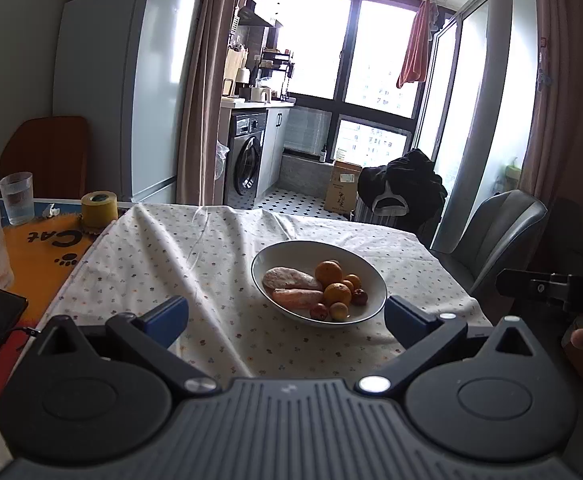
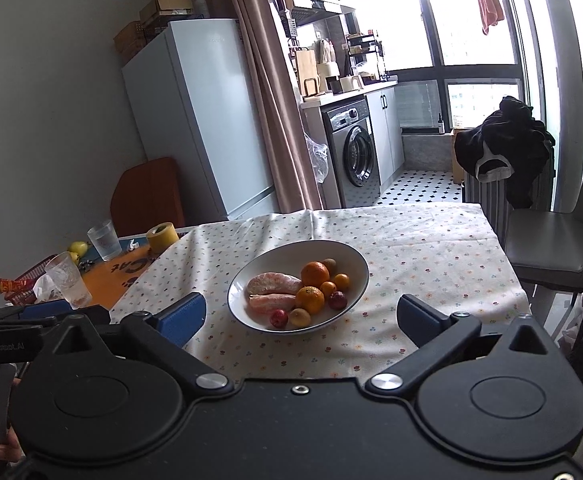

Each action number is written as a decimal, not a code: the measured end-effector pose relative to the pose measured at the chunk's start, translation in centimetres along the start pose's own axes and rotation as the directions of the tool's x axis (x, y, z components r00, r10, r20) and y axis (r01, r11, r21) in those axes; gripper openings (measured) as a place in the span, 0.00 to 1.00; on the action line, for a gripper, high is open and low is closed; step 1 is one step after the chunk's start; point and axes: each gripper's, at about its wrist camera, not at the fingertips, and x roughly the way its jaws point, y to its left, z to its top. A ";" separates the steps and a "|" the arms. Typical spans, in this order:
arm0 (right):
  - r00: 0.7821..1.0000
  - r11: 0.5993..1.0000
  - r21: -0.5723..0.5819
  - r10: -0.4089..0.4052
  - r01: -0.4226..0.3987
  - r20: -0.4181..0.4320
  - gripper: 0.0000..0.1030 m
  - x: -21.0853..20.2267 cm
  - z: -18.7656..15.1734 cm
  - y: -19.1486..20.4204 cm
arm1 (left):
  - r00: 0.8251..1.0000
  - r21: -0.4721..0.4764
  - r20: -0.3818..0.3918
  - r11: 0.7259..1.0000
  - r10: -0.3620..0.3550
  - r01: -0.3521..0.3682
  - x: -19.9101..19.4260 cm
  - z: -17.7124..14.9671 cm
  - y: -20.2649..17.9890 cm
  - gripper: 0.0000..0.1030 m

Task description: Organize fruits

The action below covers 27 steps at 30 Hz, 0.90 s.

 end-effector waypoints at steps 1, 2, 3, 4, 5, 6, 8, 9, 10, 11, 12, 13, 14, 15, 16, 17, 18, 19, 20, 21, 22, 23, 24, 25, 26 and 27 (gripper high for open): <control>1.000 1.000 -0.001 0.000 0.000 0.000 1.00 -0.4 -0.1 0.0 | 1.000 -0.002 0.001 1.000 -0.003 0.003 -0.4 -0.1 0.0 1.00; 1.000 1.000 -0.003 -0.001 0.001 -0.002 1.00 -0.7 -0.1 0.1 | 1.000 -0.001 0.003 1.000 -0.002 0.002 -0.7 -0.1 0.0 1.00; 1.000 1.000 -0.004 0.000 0.000 -0.001 1.00 -1.1 -0.2 0.3 | 1.000 0.002 0.004 1.000 0.002 -0.002 -1.1 -0.1 -0.1 1.00; 1.000 1.000 -0.006 0.000 0.000 0.002 1.00 -1.4 -0.3 0.4 | 1.000 0.004 0.006 1.000 0.006 -0.006 -1.5 -0.1 -0.2 1.00; 1.000 1.000 -0.011 -0.001 0.001 0.005 1.00 -1.7 -0.3 0.5 | 1.000 0.002 0.007 1.000 0.008 -0.008 -1.8 -0.1 -0.3 1.00; 1.000 1.000 -0.014 -0.002 0.002 0.006 1.00 -2.0 -0.4 0.6 | 1.000 0.001 0.006 1.000 0.007 -0.007 -2.2 0.0 -0.4 1.00; 1.000 1.000 -0.015 -0.011 0.011 0.004 1.00 -2.5 -0.4 0.8 | 1.000 0.005 0.005 1.000 0.012 -0.012 -2.9 0.0 -0.5 1.00; 1.000 1.000 -0.014 -0.013 0.013 0.007 1.00 -2.8 -0.4 0.8 | 1.000 0.008 0.009 1.000 0.018 -0.018 -3.3 0.1 -0.6 1.00; 1.000 1.000 -0.012 -0.013 0.014 0.009 1.00 -3.2 -0.4 0.8 | 1.000 0.008 0.009 1.000 0.021 -0.021 -3.7 0.0 -0.6 1.00; 1.000 1.000 -0.008 -0.015 0.015 0.007 1.00 -3.5 -0.4 0.8 | 1.000 0.007 0.008 1.000 0.020 -0.020 -4.1 0.0 -0.6 1.00; 1.000 1.000 -0.004 -0.015 0.015 0.006 1.00 -3.7 -0.4 0.8 | 1.000 0.005 0.009 1.000 0.021 -0.021 -4.4 0.1 -0.6 1.00; 1.000 1.000 -0.006 -0.017 0.017 0.006 1.00 -3.9 -0.5 0.8 | 1.000 0.000 0.013 1.000 0.027 -0.027 -4.7 0.1 -0.5 1.00; 1.000 1.000 -0.012 -0.024 0.024 0.005 1.00 -4.3 -0.5 0.9 | 0.999 -0.003 0.020 0.999 0.037 -0.037 -5.2 0.2 -0.4 1.00; 0.999 0.999 -0.014 -0.031 0.032 0.004 1.00 -4.5 -0.6 1.0 | 0.999 -0.001 0.024 0.999 0.040 -0.040 -5.4 0.1 -0.4 1.00; 1.000 0.999 -0.012 -0.030 0.030 0.004 1.00 -4.7 -0.6 1.0 | 0.999 0.005 0.028 0.999 0.039 -0.040 -5.7 0.1 -0.4 1.00; 1.000 1.000 -0.002 -0.012 0.012 0.006 1.00 -5.0 -0.7 0.8 | 0.999 0.010 0.027 0.999 0.037 -0.038 -6.0 0.1 -0.4 1.00; 1.000 1.000 0.010 0.003 -0.003 0.008 1.00 -5.3 -0.8 0.7 | 0.999 0.009 0.024 0.999 0.037 -0.037 -6.1 0.1 -0.3 1.00; 1.000 1.000 0.016 0.003 -0.003 0.012 1.00 -5.6 -0.8 0.6 | 0.999 0.005 0.022 0.999 0.036 -0.036 -6.4 0.0 -0.3 1.00; 1.000 1.000 0.012 -0.006 0.006 0.016 1.00 -5.8 -0.9 0.7 | 0.999 0.005 0.025 0.999 0.036 -0.037 -6.6 -0.1 -0.2 1.00; 1.000 1.000 0.001 -0.011 0.011 0.019 1.00 -6.0 -1.0 0.8 | 0.999 0.007 0.025 0.999 0.039 -0.039 -6.7 -0.2 -0.2 1.00; 1.000 1.000 -0.017 -0.010 0.011 0.020 1.00 -6.3 -1.1 1.0 | 0.999 0.009 0.025 0.999 0.043 -0.043 -6.8 -0.2 -0.1 1.00; 1.000 0.999 -0.032 -0.007 0.008 0.017 1.00 -6.4 -1.2 1.1 | 0.999 0.010 0.024 0.999 0.049 -0.049 -6.7 -0.3 -0.1 1.00; 1.000 0.999 -0.043 -0.007 0.007 0.009 1.00 -6.5 -1.2 1.3 | 0.998 0.010 0.021 0.999 0.052 -0.052 -6.6 -0.3 -0.1 1.00; 1.000 0.999 -0.046 -0.009 0.009 0.004 1.00 -6.4 -1.2 1.3 | 0.998 0.006 0.021 0.999 0.053 -0.053 -6.5 -0.4 0.0 1.00; 1.000 0.999 -0.047 -0.009 0.009 0.002 1.00 -6.4 -1.3 1.5 | 0.998 0.003 0.023 0.999 0.053 -0.053 -6.5 -0.4 0.0 1.00; 1.000 0.999 -0.051 -0.007 0.007 -0.001 1.00 -6.3 -1.4 1.7 | 0.998 0.005 0.025 0.998 0.055 -0.056 -6.4 -0.5 0.0 1.00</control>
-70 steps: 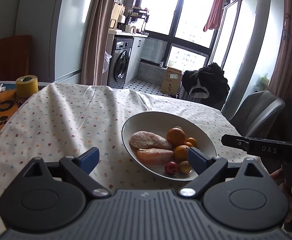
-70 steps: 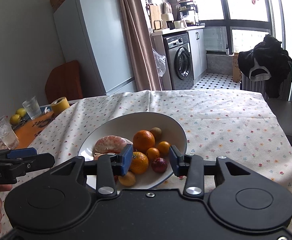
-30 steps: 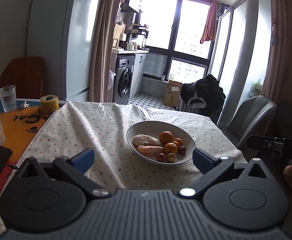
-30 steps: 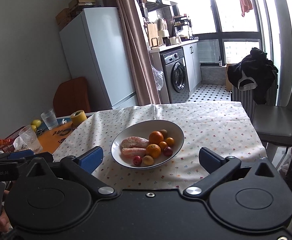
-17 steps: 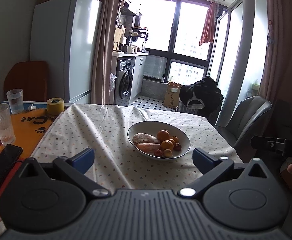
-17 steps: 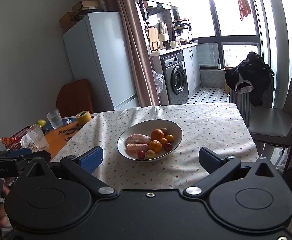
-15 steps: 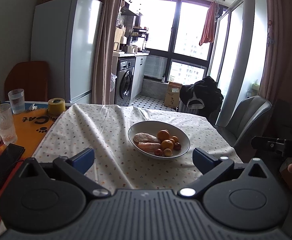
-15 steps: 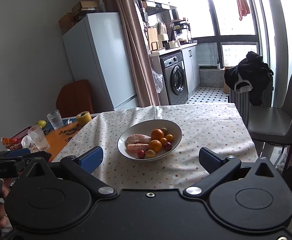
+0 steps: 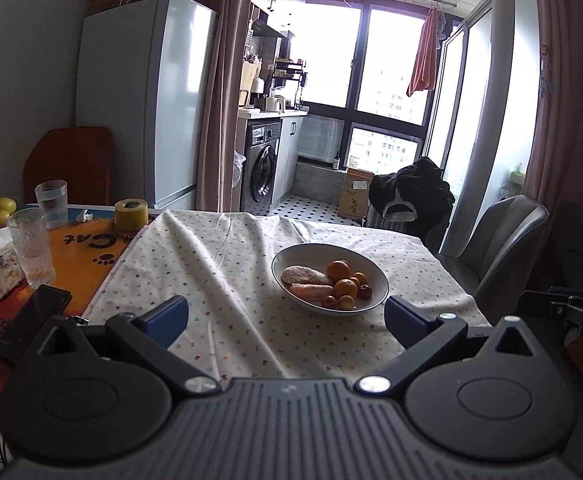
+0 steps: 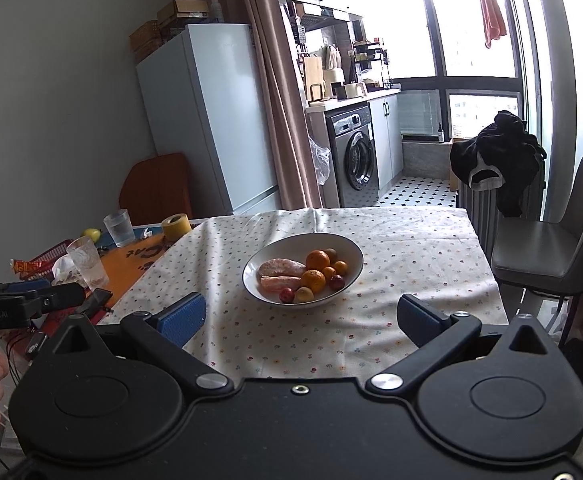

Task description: Organize fruits

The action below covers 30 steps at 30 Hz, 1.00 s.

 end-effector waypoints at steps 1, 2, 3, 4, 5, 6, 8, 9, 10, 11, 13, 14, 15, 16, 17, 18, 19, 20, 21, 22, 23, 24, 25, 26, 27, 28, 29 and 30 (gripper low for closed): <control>1.000 1.000 -0.006 0.005 -0.005 -0.007 1.00 0.1 -0.1 0.2 | 1.000 0.009 0.003 1.000 0.001 -0.001 0.0 -0.1 0.0 1.00; 1.000 1.000 -0.011 0.009 -0.009 -0.014 1.00 0.3 -0.2 0.3 | 1.000 0.019 0.005 1.000 0.005 -0.005 0.1 -0.2 -0.1 1.00; 1.000 1.000 -0.015 0.009 -0.009 -0.020 1.00 0.5 -0.3 0.5 | 1.000 0.020 0.005 1.000 0.011 -0.011 0.1 -0.3 -0.1 1.00; 1.000 1.000 -0.016 0.009 -0.009 -0.025 1.00 0.6 -0.4 0.5 | 1.000 0.017 0.004 1.000 0.017 -0.017 0.2 -0.3 -0.1 1.00; 0.999 1.000 -0.015 0.013 -0.014 -0.031 1.00 0.7 -0.6 0.6 | 1.000 0.017 -0.001 1.000 0.014 -0.014 0.3 -0.4 0.0 1.00; 0.999 1.000 -0.011 0.017 -0.017 -0.036 1.00 0.8 -0.6 0.7 | 1.000 0.020 -0.006 1.000 0.010 -0.010 0.4 -0.5 0.0 1.00; 0.999 1.000 -0.013 0.013 -0.014 -0.040 1.00 1.0 -0.8 0.8 | 1.000 0.031 -0.009 0.999 0.014 -0.014 0.4 -0.7 -0.2 1.00; 0.999 1.000 -0.022 0.007 -0.008 -0.041 1.00 1.0 -0.8 0.9 | 1.000 0.034 -0.010 0.999 0.017 -0.017 0.5 -0.7 -0.2 1.00; 0.999 1.000 -0.025 0.005 -0.006 -0.044 1.00 1.1 -0.9 1.0 | 1.000 0.035 -0.011 0.999 0.017 -0.016 0.5 -0.7 -0.2 1.00; 0.999 1.000 -0.024 0.009 -0.010 -0.048 1.00 1.0 -0.9 1.0 | 1.000 0.035 -0.012 0.999 0.015 -0.015 0.5 -0.7 -0.2 1.00; 0.999 1.000 -0.023 0.007 -0.008 -0.048 1.00 1.0 -0.9 1.1 | 1.000 0.034 -0.014 0.999 0.016 -0.016 0.6 -0.8 -0.2 1.00; 0.999 1.000 -0.020 0.006 -0.007 -0.045 1.00 1.0 -0.9 1.1 | 1.000 0.035 -0.013 0.999 0.015 -0.015 0.6 -0.8 -0.3 1.00; 0.999 1.000 -0.016 0.007 -0.008 -0.040 1.00 0.9 -0.9 1.0 | 1.000 0.034 -0.015 0.999 0.016 -0.016 0.6 -0.8 -0.2 1.00; 0.999 1.000 -0.012 0.010 -0.010 -0.037 1.00 0.9 -0.9 1.0 | 1.000 0.033 -0.018 0.999 0.018 -0.017 0.6 -0.8 -0.3 1.00; 0.999 1.000 -0.009 0.009 -0.009 -0.038 1.00 1.0 -0.9 0.9 | 1.000 0.034 -0.021 0.999 0.017 -0.017 0.7 -0.8 -0.3 1.00; 0.999 1.000 -0.008 0.005 -0.006 -0.041 1.00 1.0 -0.9 0.7 | 1.000 0.035 -0.022 0.999 0.017 -0.016 0.7 -0.9 -0.4 1.00; 0.999 1.000 -0.008 0.002 -0.003 -0.043 1.00 1.1 -0.9 0.7 | 1.000 0.036 -0.024 0.999 0.017 -0.016 0.8 -0.9 -0.4 1.00; 0.999 1.000 -0.007 0.002 -0.002 -0.045 1.00 1.1 -0.9 0.6 | 1.000 0.038 -0.024 0.999 0.016 -0.015 0.8 -1.0 -0.4 1.00; 0.999 1.000 -0.006 0.001 -0.002 -0.046 1.00 1.1 -0.9 0.6 | 1.000 0.040 -0.025 0.999 0.015 -0.014 0.8 -1.0 -0.4 1.00; 0.999 1.000 -0.007 0.001 -0.001 -0.044 1.00 1.1 -1.0 0.6 | 1.000 0.040 -0.025 0.999 0.016 -0.015 0.8 -1.0 -0.5 1.00; 0.999 1.000 -0.010 0.001 -0.001 -0.043 1.00 1.0 -1.0 0.6 | 1.000 0.039 -0.026 0.999 0.016 -0.015 0.9 -1.0 -0.4 1.00; 0.999 1.000 -0.012 0.000 -0.001 -0.042 1.00 1.0 -0.9 0.6 | 1.000 0.038 -0.027 0.999 0.016 -0.015 0.9 -1.1 -0.4 1.00; 0.999 1.000 -0.014 -0.001 0.001 -0.042 1.00 1.0 -1.0 0.6 | 0.999 0.038 -0.028 0.999 0.015 -0.014 1.0 -1.1 -0.3 1.00; 0.999 1.000 -0.015 -0.001 0.001 -0.043 1.00 1.0 -1.0 0.6 | 0.999 0.038 -0.029 0.999 0.015 -0.014 1.0 -1.1 -0.3 1.00; 0.999 1.000 -0.015 -0.001 0.000 -0.044 1.00 1.0 -1.0 0.6 | 0.999 0.038 -0.029 0.999 0.016 -0.015 1.0 -1.1 -0.3 1.00; 0.999 1.000 -0.015 -0.001 0.000 -0.044 1.00 1.1 -1.0 0.6 | 0.999 0.038 -0.030 0.999 0.016 -0.015 1.1 -1.1 -0.3 1.00; 0.999 1.000 -0.016 -0.003 0.002 -0.045 1.00 1.1 -1.0 0.7 | 0.999 0.037 -0.031 0.999 0.012 -0.011 1.2 -1.2 -0.3 1.00; 0.999 1.000 -0.017 -0.003 0.002 -0.044 1.00 1.1 -1.0 0.7 | 0.999 0.036 -0.033 0.999 0.006 -0.005 1.2 -1.2 -0.2 1.00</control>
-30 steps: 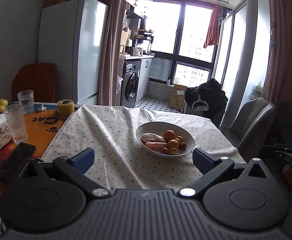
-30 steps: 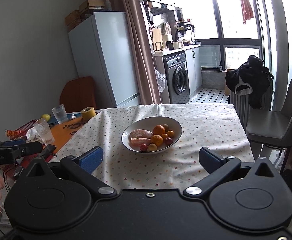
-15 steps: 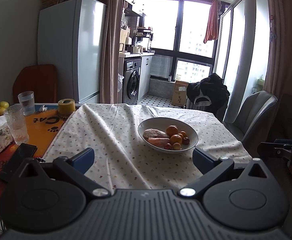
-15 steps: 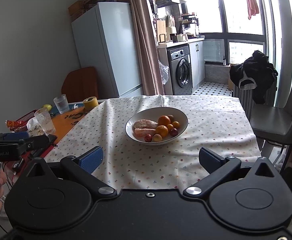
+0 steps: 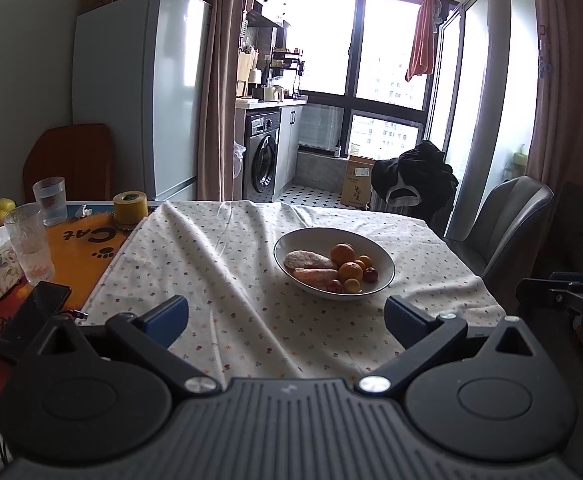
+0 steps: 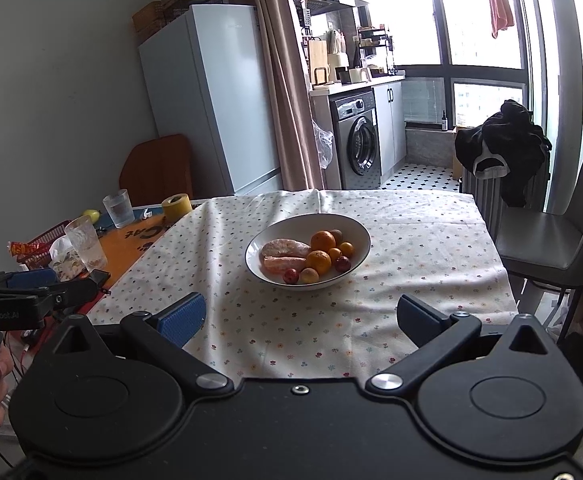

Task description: Organize fruits

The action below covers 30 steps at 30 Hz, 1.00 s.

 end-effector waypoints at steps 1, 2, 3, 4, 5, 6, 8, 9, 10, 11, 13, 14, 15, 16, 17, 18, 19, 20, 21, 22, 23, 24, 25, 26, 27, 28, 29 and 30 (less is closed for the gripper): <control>1.000 1.000 0.000 0.001 -0.001 0.001 1.00 0.0 0.0 0.0 | 1.000 0.002 -0.001 1.000 0.000 0.000 0.0 0.0 0.0 1.00; 1.000 1.000 -0.001 0.001 -0.001 0.000 1.00 0.0 0.0 0.0 | 1.000 0.003 0.000 1.000 0.005 -0.005 0.1 0.0 -0.1 1.00; 1.000 1.000 -0.003 0.001 -0.001 0.000 1.00 0.0 0.0 0.0 | 1.000 0.005 -0.002 1.000 0.008 -0.008 0.2 -0.1 -0.1 1.00; 1.000 1.000 -0.004 0.001 -0.001 0.000 1.00 0.0 0.0 0.1 | 1.000 0.005 -0.004 1.000 0.005 -0.005 0.2 -0.1 -0.1 1.00; 1.000 1.000 -0.003 0.001 -0.001 0.000 1.00 0.0 0.0 0.1 | 1.000 0.005 -0.006 1.000 0.001 -0.001 0.3 -0.2 -0.1 1.00; 1.000 1.000 -0.002 0.002 -0.002 0.000 1.00 0.0 0.0 0.1 | 1.000 0.006 -0.007 1.000 0.002 -0.002 0.3 -0.2 -0.1 1.00; 1.000 1.000 -0.001 0.001 -0.001 -0.002 1.00 0.0 0.0 0.0 | 1.000 0.008 -0.007 1.000 0.004 -0.004 0.4 -0.3 -0.1 1.00; 1.000 1.000 -0.001 0.000 0.000 -0.002 1.00 0.0 0.0 0.0 | 1.000 0.008 -0.009 1.000 0.002 -0.002 0.4 -0.3 -0.1 1.00; 1.000 1.000 -0.001 -0.001 0.001 -0.002 1.00 0.0 0.0 0.0 | 1.000 0.007 -0.010 1.000 0.001 -0.001 0.5 -0.3 -0.1 1.00; 1.000 1.000 -0.001 -0.003 0.003 -0.003 1.00 0.1 0.0 0.0 | 1.000 0.007 -0.010 1.000 0.002 -0.002 0.5 -0.3 -0.1 1.00; 1.000 1.000 -0.001 -0.005 0.005 -0.005 1.00 0.2 0.0 0.0 | 1.000 0.008 -0.010 1.000 0.003 -0.003 0.5 -0.4 -0.1 1.00; 1.000 1.000 -0.002 -0.005 0.005 -0.004 1.00 0.2 0.0 0.0 | 1.000 0.007 -0.011 1.000 0.001 -0.001 0.5 -0.4 -0.1 1.00; 1.000 1.000 -0.002 -0.004 0.004 -0.004 1.00 0.2 0.0 0.0 | 1.000 0.007 -0.011 1.000 0.001 -0.001 0.5 -0.4 -0.1 1.00; 1.000 1.000 -0.003 -0.004 0.004 -0.004 1.00 0.2 0.0 -0.1 | 1.000 0.008 -0.010 1.000 0.002 -0.002 0.5 -0.4 -0.1 1.00; 1.000 1.000 -0.004 -0.004 0.004 -0.003 1.00 0.2 0.0 -0.1 | 1.000 0.008 -0.009 1.000 0.003 -0.003 0.5 -0.4 -0.1 1.00; 1.000 1.000 -0.004 -0.004 0.004 -0.003 1.00 0.2 0.0 -0.1 | 1.000 0.009 -0.010 1.000 0.004 -0.004 0.5 -0.4 -0.1 1.00; 1.000 1.000 -0.004 -0.004 0.004 -0.004 1.00 0.2 0.0 -0.1 | 1.000 0.009 -0.009 1.000 0.003 -0.003 0.5 -0.4 -0.1 1.00; 1.000 1.000 -0.003 -0.004 0.004 -0.003 1.00 0.2 0.0 -0.1 | 1.000 0.010 -0.009 1.000 0.004 -0.004 0.5 -0.4 -0.1 1.00; 1.000 1.000 -0.003 -0.004 0.004 -0.002 1.00 0.2 0.0 -0.1 | 1.000 0.009 -0.009 1.000 0.004 -0.004 0.5 -0.4 -0.1 1.00; 1.000 1.000 -0.003 -0.004 0.004 -0.002 1.00 0.2 0.0 -0.1 | 1.000 0.008 -0.010 1.000 0.003 -0.003 0.5 -0.4 -0.1 1.00; 1.000 1.000 -0.003 -0.004 0.004 -0.001 1.00 0.2 -0.1 -0.2 | 1.000 0.008 -0.010 1.000 0.003 -0.003 0.5 -0.4 -0.1 1.00; 1.000 1.000 -0.003 -0.004 0.004 -0.001 1.00 0.2 -0.1 -0.1 | 1.000 0.007 -0.009 1.000 0.003 -0.003 0.5 -0.4 -0.1 1.00; 1.000 1.000 -0.003 -0.004 0.004 -0.001 1.00 0.2 -0.1 -0.2 | 1.000 0.009 -0.009 1.000 0.003 -0.003 0.5 -0.4 -0.1 1.00; 1.000 1.000 -0.003 -0.005 0.005 -0.002 1.00 0.2 -0.1 -0.2 | 1.000 0.010 -0.009 1.000 0.003 -0.003 0.5 -0.4 -0.1 1.00; 1.000 1.000 -0.003 -0.005 0.005 -0.002 1.00 0.2 -0.1 -0.2 | 1.000 0.009 -0.010 1.000 0.003 -0.003 0.5 -0.4 -0.1 1.00; 1.000 1.000 -0.004 -0.006 0.006 -0.001 1.00 0.2 -0.1 -0.2 | 1.000 0.009 -0.010 1.000 0.002 -0.002 0.5 -0.4 -0.1 1.00; 1.000 1.000 -0.003 -0.006 0.006 -0.002 1.00 0.2 -0.1 -0.3 | 1.000 0.010 -0.010 1.000 0.002 -0.002 0.5 -0.4 -0.1 1.00; 1.000 1.000 -0.003 -0.005 0.005 -0.002 1.00 0.2 -0.1 -0.2 | 1.000 0.010 -0.011 1.000 0.003 -0.002 0.5 -0.4 -0.1 1.00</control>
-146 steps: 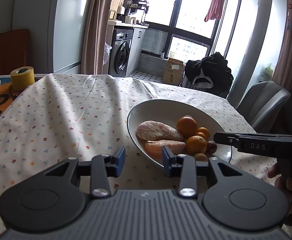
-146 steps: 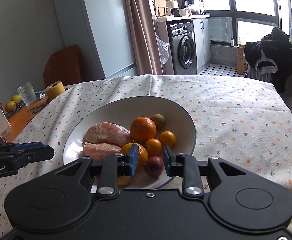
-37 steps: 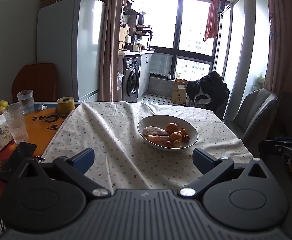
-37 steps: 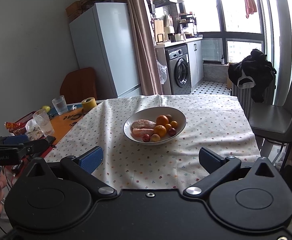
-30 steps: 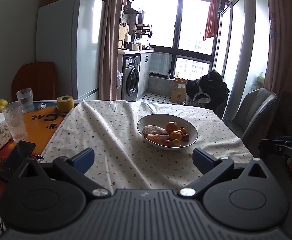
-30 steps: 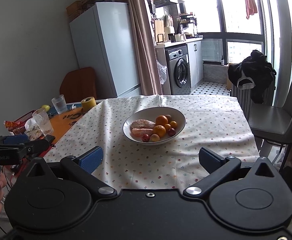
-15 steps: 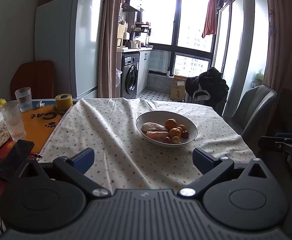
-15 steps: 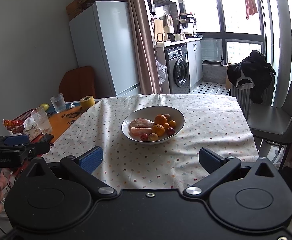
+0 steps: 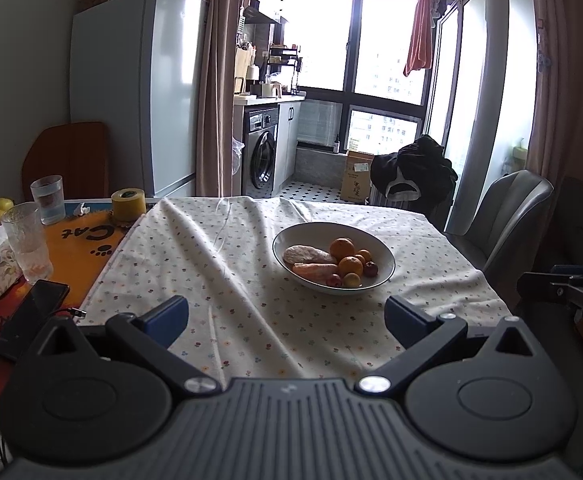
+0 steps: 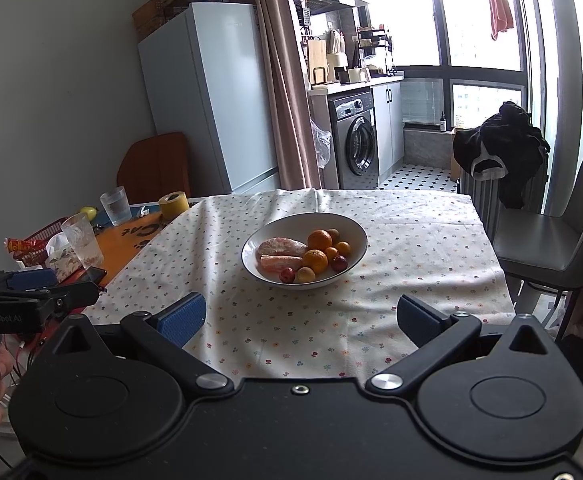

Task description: Organize fruits

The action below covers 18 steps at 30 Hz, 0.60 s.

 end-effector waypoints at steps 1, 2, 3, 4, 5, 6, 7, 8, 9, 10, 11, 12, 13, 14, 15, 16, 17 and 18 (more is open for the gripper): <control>1.000 1.000 0.000 -0.001 0.001 0.000 1.00 0.0 0.0 0.0 | 1.000 0.000 -0.001 1.000 0.000 0.000 0.0 0.0 0.0 1.00; 1.000 1.000 -0.001 -0.001 0.001 0.000 1.00 0.0 0.0 0.0 | 1.000 -0.001 -0.001 1.000 0.000 0.000 0.0 0.0 0.1 1.00; 1.000 1.000 0.000 -0.001 0.001 -0.001 1.00 0.0 0.0 0.0 | 1.000 -0.002 -0.001 1.000 -0.001 0.001 0.1 0.0 0.1 1.00; 1.000 1.000 0.000 -0.001 0.001 -0.001 1.00 0.0 0.0 -0.1 | 1.000 -0.002 -0.001 1.000 0.000 0.000 0.0 0.0 0.2 1.00; 1.000 1.000 0.000 -0.001 0.001 -0.001 1.00 0.0 0.0 -0.1 | 1.000 -0.002 0.000 1.000 0.001 -0.001 0.0 0.1 0.1 1.00; 1.000 1.000 -0.001 -0.001 0.001 0.000 1.00 0.0 0.0 -0.1 | 1.000 -0.002 0.000 1.000 0.001 -0.001 0.0 0.0 0.2 1.00; 1.000 1.000 -0.002 -0.001 0.001 0.001 1.00 0.0 0.0 -0.1 | 1.000 -0.003 0.001 1.000 0.003 -0.003 0.0 0.0 0.2 1.00; 1.000 1.000 -0.002 -0.002 0.002 0.000 1.00 0.0 0.0 -0.2 | 1.000 -0.004 0.002 1.000 0.003 -0.003 -0.1 0.0 0.2 1.00; 1.000 1.000 -0.002 -0.003 0.003 -0.001 1.00 0.1 0.0 -0.2 | 1.000 -0.002 0.003 1.000 0.003 -0.003 -0.1 0.0 0.1 1.00; 1.000 1.000 -0.002 -0.003 0.003 -0.001 1.00 0.1 0.0 -0.2 | 1.000 0.002 0.004 1.000 0.004 -0.004 -0.2 0.1 0.1 1.00; 1.000 1.000 -0.002 -0.003 0.003 -0.001 1.00 0.0 0.0 -0.2 | 1.000 0.006 0.006 1.000 0.007 -0.007 -0.2 0.1 -0.1 1.00; 1.000 1.000 -0.003 -0.003 0.003 -0.001 1.00 0.1 0.0 -0.2 | 1.000 0.006 0.007 1.000 0.010 -0.010 -0.3 0.1 0.0 1.00; 1.000 1.000 -0.003 -0.003 0.003 0.000 1.00 0.0 0.0 -0.2 | 1.000 0.005 0.006 1.000 0.010 -0.010 -0.2 0.1 -0.1 1.00; 1.000 1.000 -0.004 -0.002 0.002 0.001 1.00 0.1 0.0 -0.2 | 1.000 0.005 0.006 1.000 0.008 -0.008 -0.2 0.1 -0.1 1.00; 1.000 1.000 -0.005 -0.002 0.002 0.000 1.00 0.1 0.0 -0.1 | 1.000 0.006 0.006 1.000 0.007 -0.007 -0.2 0.1 -0.2 1.00; 1.000 1.000 -0.005 -0.003 0.003 0.000 1.00 0.1 0.0 -0.1 | 1.000 0.007 0.006 1.000 0.007 -0.007 -0.2 0.1 -0.2 1.00; 1.000 1.000 -0.005 -0.004 0.003 0.000 1.00 0.1 0.0 -0.1 | 1.000 0.006 0.006 1.000 0.006 -0.006 -0.3 0.1 -0.2 1.00; 1.000 1.000 -0.006 -0.003 0.003 0.000 1.00 0.1 0.0 -0.1 | 1.000 0.007 0.005 1.000 0.004 -0.004 -0.2 0.1 -0.3 1.00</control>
